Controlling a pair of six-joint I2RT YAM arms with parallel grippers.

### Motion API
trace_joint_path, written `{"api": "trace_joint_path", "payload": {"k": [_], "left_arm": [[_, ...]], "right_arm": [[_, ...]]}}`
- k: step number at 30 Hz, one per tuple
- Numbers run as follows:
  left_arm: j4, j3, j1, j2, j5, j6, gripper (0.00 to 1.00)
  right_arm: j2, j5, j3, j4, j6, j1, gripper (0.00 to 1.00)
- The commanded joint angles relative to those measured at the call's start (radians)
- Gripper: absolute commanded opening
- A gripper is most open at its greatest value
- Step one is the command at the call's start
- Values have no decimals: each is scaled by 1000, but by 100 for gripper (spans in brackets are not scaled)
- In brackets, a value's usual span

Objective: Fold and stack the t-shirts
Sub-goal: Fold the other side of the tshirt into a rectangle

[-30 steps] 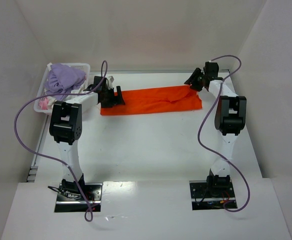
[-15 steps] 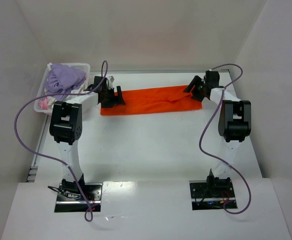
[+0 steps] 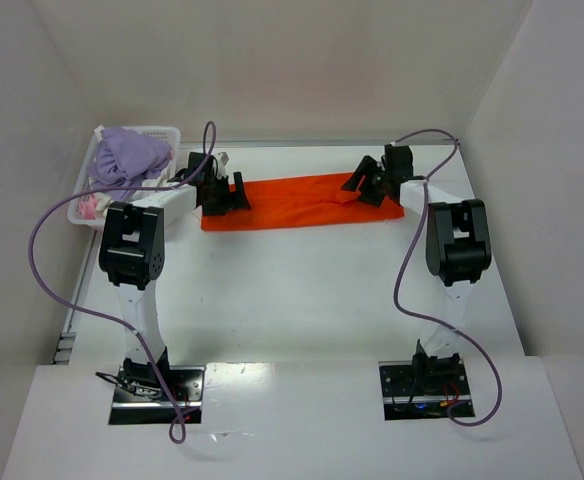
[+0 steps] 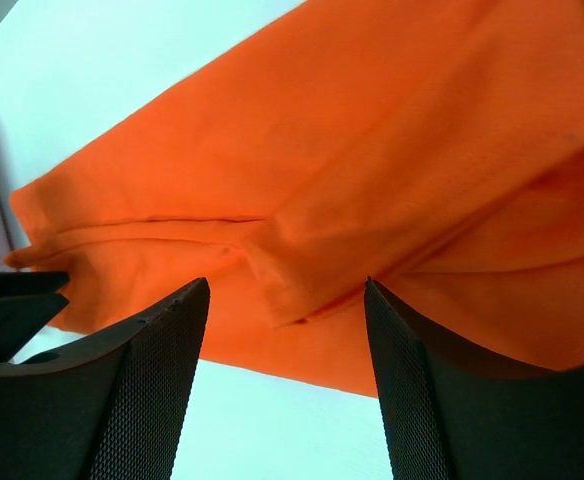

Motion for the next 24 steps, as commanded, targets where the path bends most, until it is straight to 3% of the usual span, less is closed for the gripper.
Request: {"api": "trace_joint_path", "payload": {"k": [1, 8, 16, 24], "left_arm": [[-4, 1, -9, 2, 23, 13, 95], [-4, 1, -9, 11, 23, 13, 96], [-4, 1, -9, 20, 23, 13, 96], [-4, 1, -9, 30, 23, 13, 96]], "right_arm": [[42, -7, 54, 53, 18, 12, 69], [67, 13, 63, 39, 29, 22, 67], [136, 13, 177, 19, 38, 22, 25], [214, 2, 333, -4, 38, 22, 25]]}}
